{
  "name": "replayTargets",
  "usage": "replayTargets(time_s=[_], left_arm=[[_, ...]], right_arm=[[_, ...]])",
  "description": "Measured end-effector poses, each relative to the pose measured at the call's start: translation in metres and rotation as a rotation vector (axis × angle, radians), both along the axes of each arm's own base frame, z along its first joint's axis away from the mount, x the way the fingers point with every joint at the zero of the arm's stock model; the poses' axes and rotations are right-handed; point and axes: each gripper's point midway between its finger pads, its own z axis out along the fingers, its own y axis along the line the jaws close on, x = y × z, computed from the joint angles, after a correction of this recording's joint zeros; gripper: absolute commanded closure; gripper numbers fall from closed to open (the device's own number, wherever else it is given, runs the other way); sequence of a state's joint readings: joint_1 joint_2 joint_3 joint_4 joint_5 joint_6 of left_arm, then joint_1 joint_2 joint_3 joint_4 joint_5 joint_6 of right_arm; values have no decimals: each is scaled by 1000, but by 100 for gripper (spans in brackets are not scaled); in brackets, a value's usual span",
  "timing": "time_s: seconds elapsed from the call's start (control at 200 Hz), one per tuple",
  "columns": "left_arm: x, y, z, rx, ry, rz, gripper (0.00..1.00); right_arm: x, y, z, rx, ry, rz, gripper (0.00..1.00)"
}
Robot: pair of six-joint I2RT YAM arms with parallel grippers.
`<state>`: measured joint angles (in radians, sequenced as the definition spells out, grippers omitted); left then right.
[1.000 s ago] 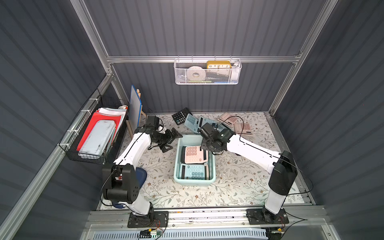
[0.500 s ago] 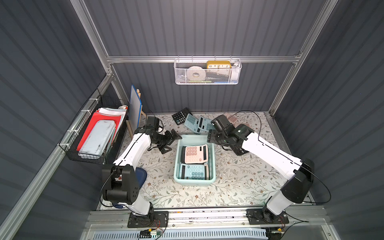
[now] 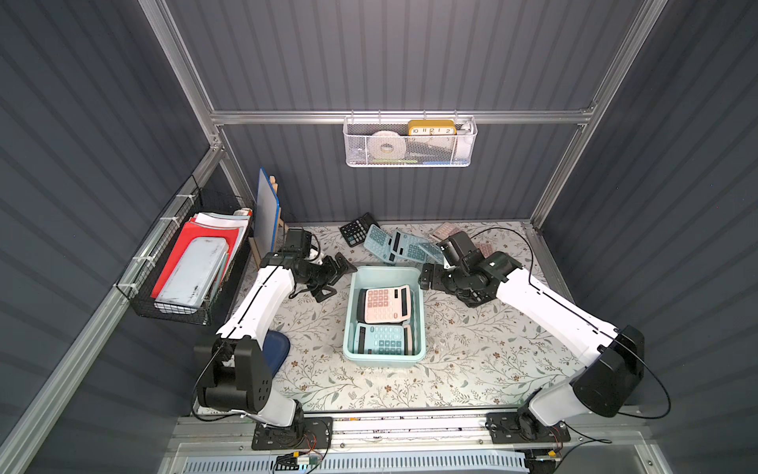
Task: Put the calculator in the storage box
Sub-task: Pick up the calculator at the center of the board.
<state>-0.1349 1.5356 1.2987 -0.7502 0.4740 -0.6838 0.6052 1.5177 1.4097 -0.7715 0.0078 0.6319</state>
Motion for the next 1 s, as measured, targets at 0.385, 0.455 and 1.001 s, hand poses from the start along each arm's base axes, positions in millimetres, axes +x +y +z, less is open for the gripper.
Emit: replayTargets(time_s=[0.385, 0.455, 1.001], left_arm=[[1, 5, 5, 27, -3, 15, 1], [7, 5, 13, 30, -23, 17, 1], [83, 1, 23, 47, -115, 40, 1]], right_arm=[[-5, 11, -5, 93, 51, 39, 1], [-4, 12, -7, 113, 58, 33, 1], [11, -5, -4, 315, 141, -63, 1]])
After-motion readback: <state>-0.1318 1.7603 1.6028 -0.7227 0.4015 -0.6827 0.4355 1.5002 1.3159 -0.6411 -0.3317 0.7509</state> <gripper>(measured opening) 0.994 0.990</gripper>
